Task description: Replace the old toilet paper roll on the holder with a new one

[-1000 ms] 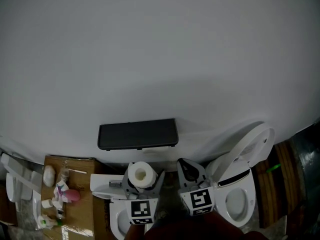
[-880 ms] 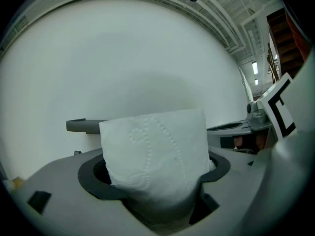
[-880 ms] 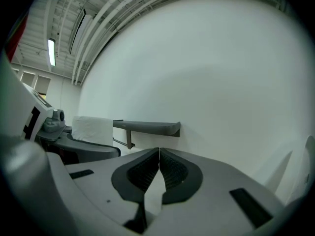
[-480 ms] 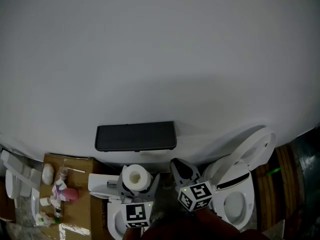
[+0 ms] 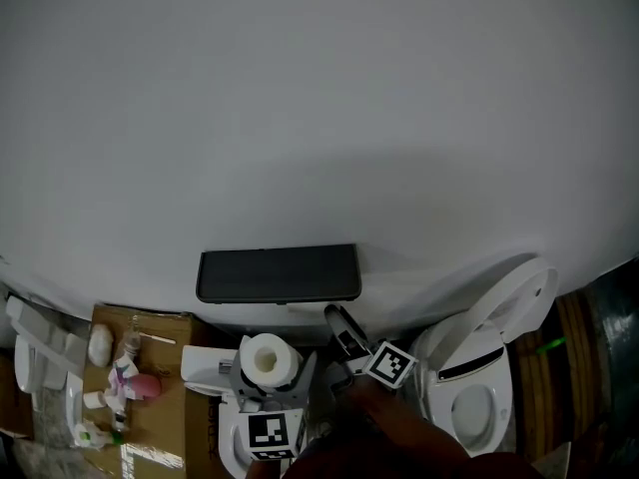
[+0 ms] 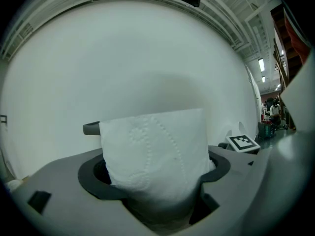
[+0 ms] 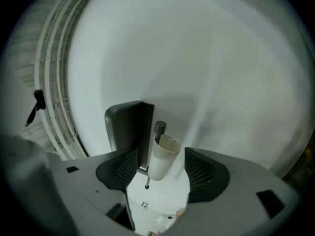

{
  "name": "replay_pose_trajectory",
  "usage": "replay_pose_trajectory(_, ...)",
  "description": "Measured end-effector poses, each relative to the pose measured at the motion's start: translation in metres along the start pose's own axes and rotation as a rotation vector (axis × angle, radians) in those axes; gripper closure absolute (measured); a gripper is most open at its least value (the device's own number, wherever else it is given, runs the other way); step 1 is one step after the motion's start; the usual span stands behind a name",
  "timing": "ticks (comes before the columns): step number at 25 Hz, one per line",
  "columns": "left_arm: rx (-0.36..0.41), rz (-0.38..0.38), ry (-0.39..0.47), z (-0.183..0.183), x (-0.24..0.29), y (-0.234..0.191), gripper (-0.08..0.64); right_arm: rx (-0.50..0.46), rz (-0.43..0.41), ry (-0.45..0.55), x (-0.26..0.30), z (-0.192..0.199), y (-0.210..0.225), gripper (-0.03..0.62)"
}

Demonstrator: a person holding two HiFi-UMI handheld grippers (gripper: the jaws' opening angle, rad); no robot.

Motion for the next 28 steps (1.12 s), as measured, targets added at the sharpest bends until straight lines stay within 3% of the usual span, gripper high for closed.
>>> replay_pose_trajectory(4, -0.003, -0.012, -0.004, 0.000, -0.004, -0.006, 0.101, 0.082, -0.033, 0.047, 0.017, 0.006, 0.003, 0.307)
replay_pose_trajectory(11, 0.016, -0.027, -0.029, 0.010, -0.011, -0.017, 0.101, 0.110, -0.017, 0.093, 0.028, 0.005, 0.005, 0.335)
replay_pose_trajectory(12, 0.016, -0.029, -0.032, 0.011, -0.011, -0.018, 0.101, 0.109, -0.014, 0.099, 0.029, 0.004, 0.006, 0.382)
replay_pose_trajectory(13, 0.012, -0.031, -0.031, 0.011, -0.011, -0.019, 0.101, 0.106, -0.014, 0.100, 0.029, 0.003, 0.006, 0.388)
replay_pose_trajectory(24, -0.023, -0.001, -0.014, 0.006, -0.001, -0.010, 0.101, 0.046, 0.006, 0.163, 0.008, -0.032, 0.008, 0.394)
replay_pose_trajectory(28, -0.009, 0.015, -0.078, 0.006, 0.002, -0.002, 0.101, 0.023, 0.046, 0.213, -0.012, -0.056, 0.017, 0.396)
Point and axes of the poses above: the fingertips, and each gripper's own axes: x forward along the fingers, y to its right, z out of its underside, the point moved 2 cm from there along -x, backward along the fingers, and after that the axes turned 6 degrees about -x, right-handed, at the moved point
